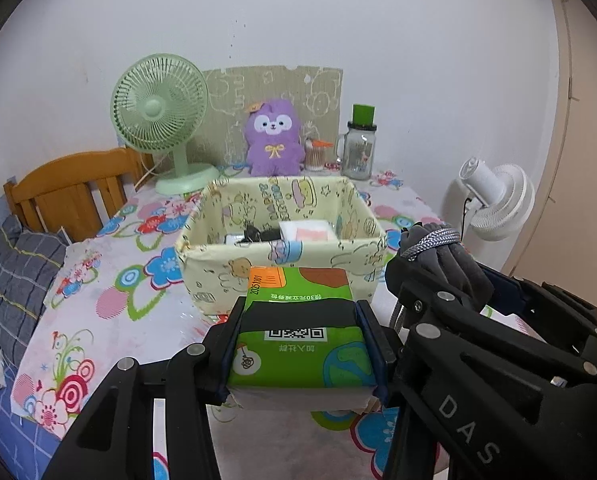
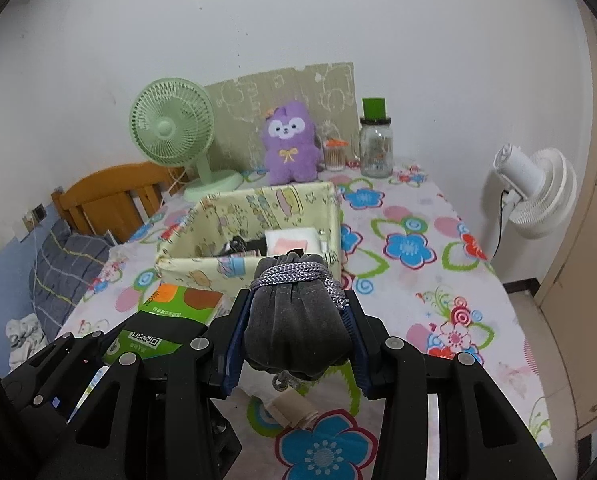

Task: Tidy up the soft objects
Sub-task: 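Carry the green tissue pack and grey pouch over the box with both grippers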

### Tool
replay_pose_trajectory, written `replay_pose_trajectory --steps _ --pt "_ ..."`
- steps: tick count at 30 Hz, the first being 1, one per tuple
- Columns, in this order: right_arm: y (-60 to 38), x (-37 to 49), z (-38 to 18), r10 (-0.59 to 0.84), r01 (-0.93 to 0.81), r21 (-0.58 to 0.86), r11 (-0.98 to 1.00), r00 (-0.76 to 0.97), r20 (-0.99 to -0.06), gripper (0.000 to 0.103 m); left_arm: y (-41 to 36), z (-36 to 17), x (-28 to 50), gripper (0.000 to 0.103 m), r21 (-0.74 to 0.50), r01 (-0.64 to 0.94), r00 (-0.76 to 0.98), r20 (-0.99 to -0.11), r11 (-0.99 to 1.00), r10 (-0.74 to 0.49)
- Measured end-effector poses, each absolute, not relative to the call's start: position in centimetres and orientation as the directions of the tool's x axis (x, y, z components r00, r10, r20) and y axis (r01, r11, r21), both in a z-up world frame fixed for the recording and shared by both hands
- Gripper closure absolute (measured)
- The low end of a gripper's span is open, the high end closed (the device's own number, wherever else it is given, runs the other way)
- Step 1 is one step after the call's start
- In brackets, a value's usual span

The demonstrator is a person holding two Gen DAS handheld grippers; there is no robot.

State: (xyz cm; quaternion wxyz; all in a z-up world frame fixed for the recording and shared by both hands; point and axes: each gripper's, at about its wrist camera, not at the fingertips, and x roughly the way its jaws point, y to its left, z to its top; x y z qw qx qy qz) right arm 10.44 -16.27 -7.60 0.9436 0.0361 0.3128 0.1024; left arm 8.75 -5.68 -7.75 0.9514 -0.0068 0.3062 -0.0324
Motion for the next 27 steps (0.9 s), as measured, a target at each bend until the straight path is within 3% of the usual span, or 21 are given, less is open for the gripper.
replay_pose_trajectory --steps 27 --pt "-14.4 10.1 -3.1 0.189 -0.175 0.077 0.982 0.822 -0.537 0.056 -4.3 -3.7 7.9 0.05 -0.018 0.055 0.859 -0.509 0.998 -0.057"
